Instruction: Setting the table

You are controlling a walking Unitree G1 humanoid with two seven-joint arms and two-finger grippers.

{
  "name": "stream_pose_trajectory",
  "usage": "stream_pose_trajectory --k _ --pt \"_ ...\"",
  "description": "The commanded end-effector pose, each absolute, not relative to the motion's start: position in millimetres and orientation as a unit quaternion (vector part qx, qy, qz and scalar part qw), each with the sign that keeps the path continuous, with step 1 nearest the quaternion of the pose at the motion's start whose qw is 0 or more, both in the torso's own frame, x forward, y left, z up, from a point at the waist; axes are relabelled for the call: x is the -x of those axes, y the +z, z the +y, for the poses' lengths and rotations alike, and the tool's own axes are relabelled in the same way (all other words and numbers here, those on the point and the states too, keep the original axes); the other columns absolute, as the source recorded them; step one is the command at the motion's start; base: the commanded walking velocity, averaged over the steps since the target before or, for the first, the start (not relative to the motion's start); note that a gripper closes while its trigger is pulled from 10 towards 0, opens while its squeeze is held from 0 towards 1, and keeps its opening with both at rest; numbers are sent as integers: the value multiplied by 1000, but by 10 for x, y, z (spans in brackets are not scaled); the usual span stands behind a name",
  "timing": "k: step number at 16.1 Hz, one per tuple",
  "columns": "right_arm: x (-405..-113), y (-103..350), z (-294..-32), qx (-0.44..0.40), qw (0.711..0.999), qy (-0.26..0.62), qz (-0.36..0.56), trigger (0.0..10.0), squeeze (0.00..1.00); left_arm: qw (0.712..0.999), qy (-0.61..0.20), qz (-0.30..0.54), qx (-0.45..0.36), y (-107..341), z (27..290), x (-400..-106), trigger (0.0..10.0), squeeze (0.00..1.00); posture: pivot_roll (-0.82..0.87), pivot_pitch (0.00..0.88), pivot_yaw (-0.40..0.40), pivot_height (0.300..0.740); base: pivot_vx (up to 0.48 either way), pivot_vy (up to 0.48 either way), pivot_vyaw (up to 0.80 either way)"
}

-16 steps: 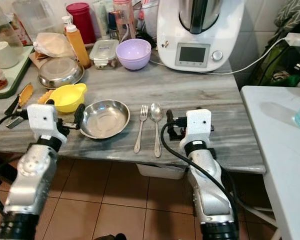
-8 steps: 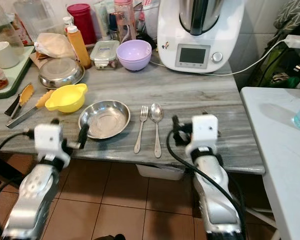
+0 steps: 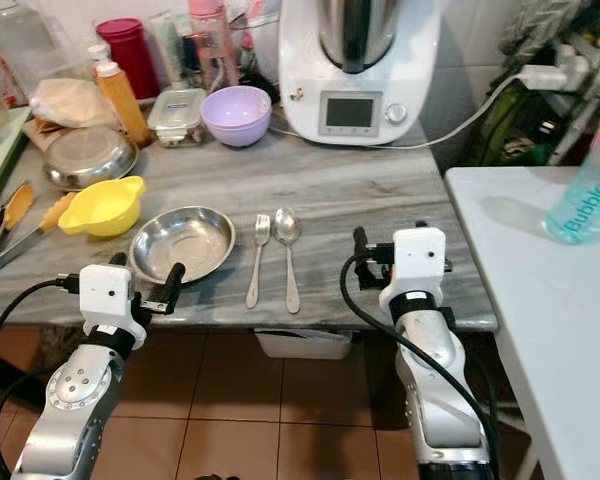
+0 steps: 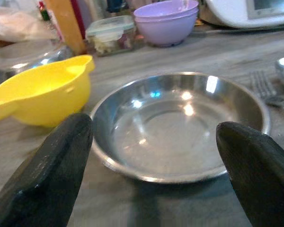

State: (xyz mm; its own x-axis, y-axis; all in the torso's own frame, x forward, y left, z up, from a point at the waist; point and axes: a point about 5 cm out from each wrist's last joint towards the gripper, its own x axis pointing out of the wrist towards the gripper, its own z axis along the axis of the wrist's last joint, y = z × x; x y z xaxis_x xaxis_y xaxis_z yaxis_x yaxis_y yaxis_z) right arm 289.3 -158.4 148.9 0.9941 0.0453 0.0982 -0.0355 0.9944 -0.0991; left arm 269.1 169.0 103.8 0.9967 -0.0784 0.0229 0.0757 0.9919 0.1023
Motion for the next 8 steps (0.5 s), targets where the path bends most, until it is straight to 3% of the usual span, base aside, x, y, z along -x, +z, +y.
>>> stream_pose_trajectory --k 1,8 --pt "-2887 1476 -1545 48 997 28 -47 10000 0 997 -36 -6 -60 1021 1731 -2691 10000 0 -39 65 66 740 0 0 0" --pt "-2902 1481 -1526 47 997 30 -46 10000 0 997 -37 1 -62 1002 1723 -2717 10000 0 -39 67 62 740 0 0 0"
